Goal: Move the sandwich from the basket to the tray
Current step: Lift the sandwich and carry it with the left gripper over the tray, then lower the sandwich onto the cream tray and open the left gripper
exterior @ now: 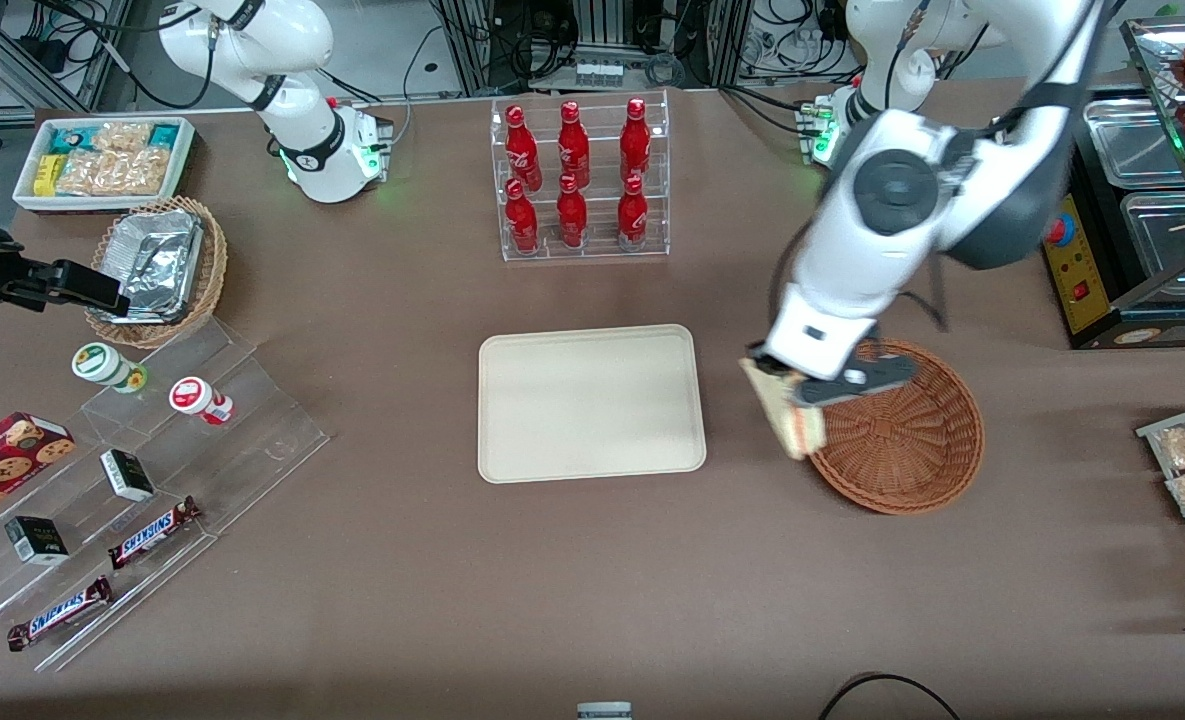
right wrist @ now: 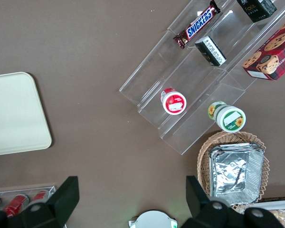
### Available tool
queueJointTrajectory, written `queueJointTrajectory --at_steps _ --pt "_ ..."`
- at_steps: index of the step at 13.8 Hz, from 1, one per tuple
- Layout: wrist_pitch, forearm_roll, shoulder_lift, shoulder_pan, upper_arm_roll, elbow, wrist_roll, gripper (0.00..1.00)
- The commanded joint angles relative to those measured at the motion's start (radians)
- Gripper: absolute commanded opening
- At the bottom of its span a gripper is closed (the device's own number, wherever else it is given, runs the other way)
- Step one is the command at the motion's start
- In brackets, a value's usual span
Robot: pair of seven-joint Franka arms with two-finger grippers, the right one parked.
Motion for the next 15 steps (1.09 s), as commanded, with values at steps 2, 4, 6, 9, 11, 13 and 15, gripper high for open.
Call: queueJointTrajectory --at_steps 2,4,6,9,11,13,15 --pt "-0.018 0.066 0.198 -0.177 0.002 0.17 -0.118 0.0" --pt "-0.004 0.1 0.28 -0.234 0.004 0.229 -0.181 0.0" --pt "0.027 0.108 0.362 -0.283 0.004 0.295 -0.189 0.0" --pt "0.096 0.119 0.414 -0.336 0.01 0.303 -0.188 0.0" --pt "0.14 0.177 0.452 -0.352 0.01 0.303 -0.191 0.0" --pt "0.192 0.214 0.494 -0.37 0.01 0.303 -0.185 0.0" --pt "0.194 0.255 0.526 -0.378 0.01 0.303 -0.188 0.0"
